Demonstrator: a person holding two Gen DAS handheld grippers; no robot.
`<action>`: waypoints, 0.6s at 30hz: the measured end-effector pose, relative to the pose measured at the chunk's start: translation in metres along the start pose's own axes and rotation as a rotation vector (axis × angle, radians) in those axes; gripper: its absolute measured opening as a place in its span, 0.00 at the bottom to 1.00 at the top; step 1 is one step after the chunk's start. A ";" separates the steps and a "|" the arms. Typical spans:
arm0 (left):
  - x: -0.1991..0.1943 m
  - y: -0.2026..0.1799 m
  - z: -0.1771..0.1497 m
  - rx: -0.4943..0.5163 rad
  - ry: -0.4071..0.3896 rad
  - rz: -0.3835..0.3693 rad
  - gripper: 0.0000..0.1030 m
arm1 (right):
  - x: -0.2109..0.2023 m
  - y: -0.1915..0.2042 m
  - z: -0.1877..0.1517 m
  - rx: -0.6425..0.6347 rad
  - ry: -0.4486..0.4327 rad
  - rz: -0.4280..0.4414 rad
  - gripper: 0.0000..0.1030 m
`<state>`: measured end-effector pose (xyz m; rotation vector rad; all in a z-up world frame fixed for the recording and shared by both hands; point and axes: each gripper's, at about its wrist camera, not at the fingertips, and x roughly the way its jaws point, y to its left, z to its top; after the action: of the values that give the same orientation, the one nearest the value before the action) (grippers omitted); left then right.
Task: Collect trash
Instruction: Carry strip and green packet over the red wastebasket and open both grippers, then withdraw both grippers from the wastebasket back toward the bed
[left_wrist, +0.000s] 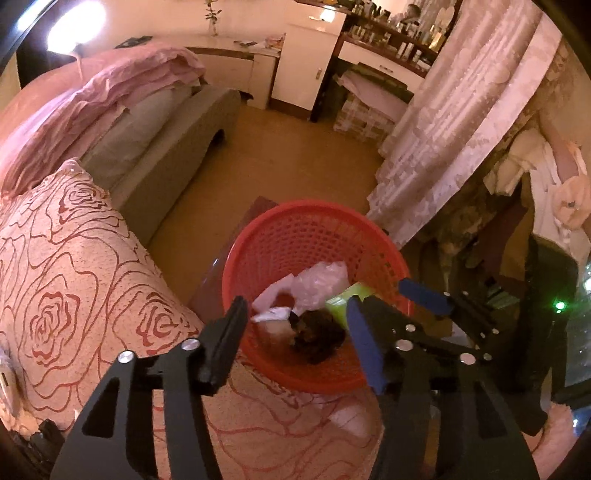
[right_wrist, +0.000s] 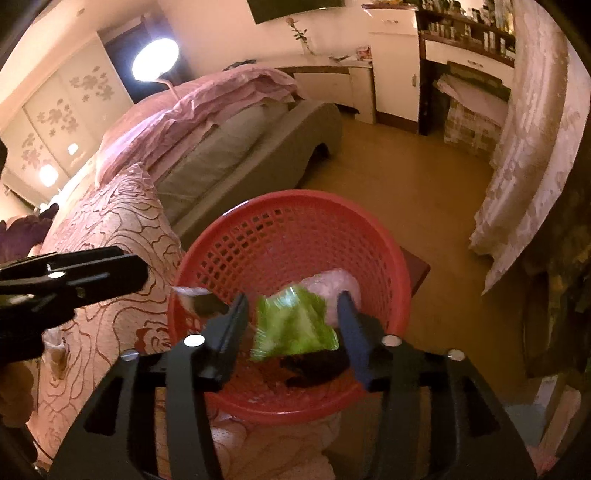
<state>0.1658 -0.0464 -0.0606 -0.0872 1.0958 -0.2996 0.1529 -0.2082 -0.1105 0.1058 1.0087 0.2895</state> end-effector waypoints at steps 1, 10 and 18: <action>-0.002 0.000 0.000 -0.003 -0.005 0.000 0.55 | 0.000 0.001 -0.001 0.001 0.001 -0.001 0.51; -0.025 0.008 -0.007 -0.017 -0.054 0.010 0.59 | -0.011 0.000 -0.004 0.015 -0.009 -0.011 0.57; -0.053 0.010 -0.021 -0.010 -0.124 0.052 0.65 | -0.036 0.010 -0.010 0.001 -0.059 -0.025 0.72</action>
<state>0.1270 -0.0204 -0.0269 -0.0853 0.9749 -0.2386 0.1247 -0.2089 -0.0845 0.1020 0.9510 0.2616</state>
